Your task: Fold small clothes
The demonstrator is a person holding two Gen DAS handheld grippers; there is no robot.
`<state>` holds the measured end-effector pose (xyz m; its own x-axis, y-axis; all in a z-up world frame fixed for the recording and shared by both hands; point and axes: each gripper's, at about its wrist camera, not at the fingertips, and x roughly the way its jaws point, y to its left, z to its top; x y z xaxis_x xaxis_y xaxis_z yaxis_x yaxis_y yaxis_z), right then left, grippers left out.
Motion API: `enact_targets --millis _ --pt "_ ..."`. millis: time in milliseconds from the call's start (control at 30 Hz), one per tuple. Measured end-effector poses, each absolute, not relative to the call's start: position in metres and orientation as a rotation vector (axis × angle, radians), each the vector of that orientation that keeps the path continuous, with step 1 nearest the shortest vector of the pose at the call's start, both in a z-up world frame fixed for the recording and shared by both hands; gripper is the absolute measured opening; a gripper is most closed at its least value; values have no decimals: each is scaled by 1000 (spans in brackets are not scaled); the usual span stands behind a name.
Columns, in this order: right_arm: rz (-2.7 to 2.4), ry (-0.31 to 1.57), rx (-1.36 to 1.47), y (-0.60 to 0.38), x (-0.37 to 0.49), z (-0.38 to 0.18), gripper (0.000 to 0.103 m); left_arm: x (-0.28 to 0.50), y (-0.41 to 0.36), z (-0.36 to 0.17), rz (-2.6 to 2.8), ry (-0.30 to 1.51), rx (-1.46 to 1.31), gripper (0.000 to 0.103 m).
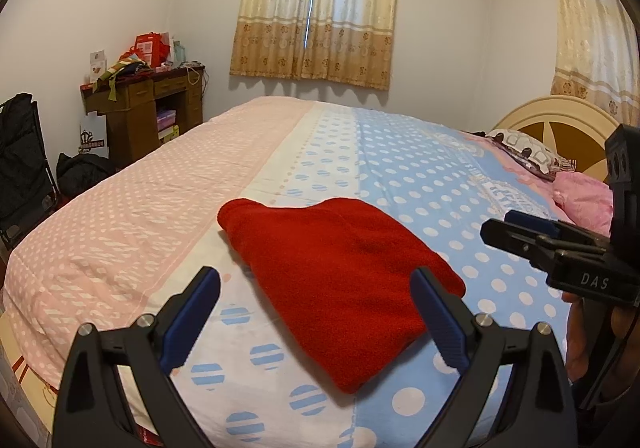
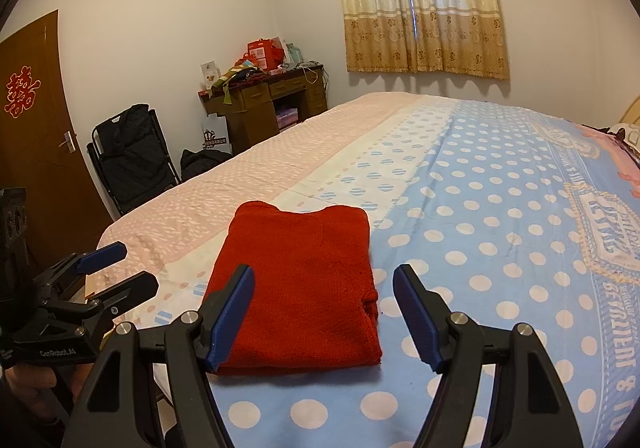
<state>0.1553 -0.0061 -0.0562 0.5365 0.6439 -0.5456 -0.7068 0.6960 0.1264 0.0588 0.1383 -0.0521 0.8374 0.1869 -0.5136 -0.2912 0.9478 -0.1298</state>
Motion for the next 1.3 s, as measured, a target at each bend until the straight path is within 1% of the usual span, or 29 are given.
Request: enact_targets --millis 133,200,367,467,900,1300 --pt "807 600 -114 -6 156 -56 73 59 138 -53 256 523 -201 98" --pt "807 601 -114 -6 155 -57 73 59 138 -53 255 521 -200 101" --pt "808 600 -113 -7 156 -57 73 61 136 -52 263 518 -181 101" --pt "808 597 -113 -7 156 -57 73 61 137 -52 264 518 -175 103" --pt "816 600 -118 3 147 -57 73 65 138 -52 282 545 -163 103" --pt "823 607 -116 5 147 -63 73 62 148 -50 336 514 -137 103"
